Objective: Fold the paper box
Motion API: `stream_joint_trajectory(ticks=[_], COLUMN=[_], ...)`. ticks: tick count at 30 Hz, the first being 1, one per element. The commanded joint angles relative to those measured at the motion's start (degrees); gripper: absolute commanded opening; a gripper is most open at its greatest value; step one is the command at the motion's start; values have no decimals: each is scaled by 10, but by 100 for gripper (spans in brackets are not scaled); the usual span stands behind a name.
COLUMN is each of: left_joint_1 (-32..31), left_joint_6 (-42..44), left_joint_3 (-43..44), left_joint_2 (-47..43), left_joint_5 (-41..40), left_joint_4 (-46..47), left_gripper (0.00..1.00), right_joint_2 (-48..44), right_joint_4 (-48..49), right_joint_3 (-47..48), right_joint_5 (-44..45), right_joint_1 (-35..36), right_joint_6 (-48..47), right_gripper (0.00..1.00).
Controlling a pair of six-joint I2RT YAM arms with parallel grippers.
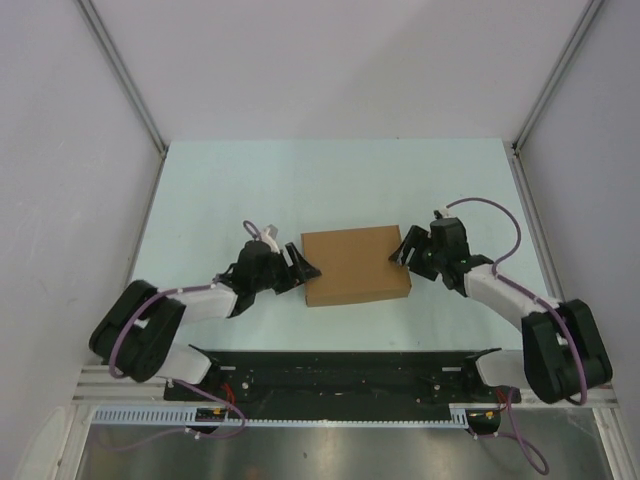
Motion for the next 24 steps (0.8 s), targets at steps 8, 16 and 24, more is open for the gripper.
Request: stream_joint_trajectory(ticks=[8, 16, 24], left_joint_1=[63, 148, 151], left_joint_6=[26, 61, 152], left_joint_3=[194, 313, 349], left_joint_2=[180, 215, -24], left_joint_5=[62, 95, -69], left_joint_4=[14, -61, -282], left_gripper=[74, 76, 90], right_joint_2=[214, 268, 17], right_joint_4=[182, 149, -54], right_joint_3=[98, 213, 259], right_joint_5=[-69, -51, 119], right_joint_1=[-8, -43, -14], right_joint_6=[33, 34, -48], right_gripper=[67, 70, 80])
